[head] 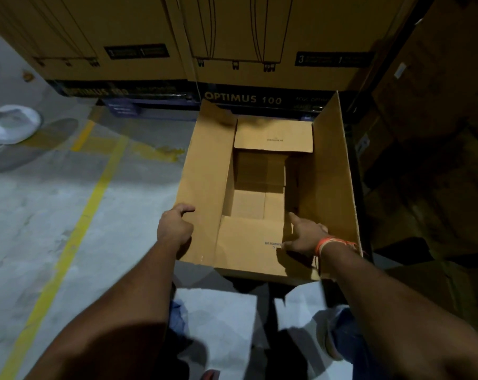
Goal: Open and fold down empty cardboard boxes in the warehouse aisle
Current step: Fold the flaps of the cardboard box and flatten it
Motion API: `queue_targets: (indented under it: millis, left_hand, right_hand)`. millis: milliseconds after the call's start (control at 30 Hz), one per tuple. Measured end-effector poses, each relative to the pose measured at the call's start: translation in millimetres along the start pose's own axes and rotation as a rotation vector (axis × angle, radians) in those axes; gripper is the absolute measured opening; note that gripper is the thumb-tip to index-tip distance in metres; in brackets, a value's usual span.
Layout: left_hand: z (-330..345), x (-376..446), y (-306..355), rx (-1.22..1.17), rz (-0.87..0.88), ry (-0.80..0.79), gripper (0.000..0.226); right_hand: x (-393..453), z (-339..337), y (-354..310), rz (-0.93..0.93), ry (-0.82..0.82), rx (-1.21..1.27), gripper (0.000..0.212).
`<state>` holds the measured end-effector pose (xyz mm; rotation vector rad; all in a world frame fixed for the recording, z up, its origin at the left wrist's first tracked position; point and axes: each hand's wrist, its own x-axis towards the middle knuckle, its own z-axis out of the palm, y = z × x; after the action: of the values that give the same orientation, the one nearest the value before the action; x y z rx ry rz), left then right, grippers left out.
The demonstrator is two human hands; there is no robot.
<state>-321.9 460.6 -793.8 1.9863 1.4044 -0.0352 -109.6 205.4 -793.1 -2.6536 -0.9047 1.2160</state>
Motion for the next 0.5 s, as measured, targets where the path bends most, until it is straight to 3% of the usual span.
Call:
queue_targets:
  millis: [100,167,233,267,300,367,433,500]
  left_hand:
    - [2.7,-2.3,-4.5,-0.083,-0.046,-0.047,0.056]
    - [3.1,-5.1,-3.5,-0.016,-0.130,-0.053,0.043]
    - [0.7,-12.8,4.8,0.198,-0.127,0.003,0.038]
    - [0.7,-16.8,10.6,0.278,-0.053,0.029,0.042]
    - [1.4,-21.4,16.9,0.316,0.047,0.024,0.051]
    - [8.0,-29.2,25.0,0.370,0.250,-0.111,0.076]
    - [19.7,-41.2,28.9,0.494,0.361,-0.328,0.102]
    - [36.7,-58.1,27.2,0.646,0.431,-0.473,0.116]
  right_hand:
    - [-12.5,-16.1,-7.1,0.004,0.158,-0.035,0.064]
    - [-26.7,-30.5,-15.0,-0.006,0.241,0.070,0.044]
    - [-42.4,-35.9,-22.8,-0.026,0.087,0.222,0.034]
    - [-51.6,-35.7,-27.1,-0.047,-0.036,0.172,0.032]
    - [-58.8,-31.3,-29.9,-0.072,-0.134,0.045,0.037]
    - [-62.6,-9.3,-28.7,-0.107,-0.198,-0.192,0.071]
    - [-61.8,19.5,-23.5,-0.092,-0.146,-0.273,0.100]
    - [-59.0,44.4,-11.9,-0.085,-0.053,-0.375,0.110]
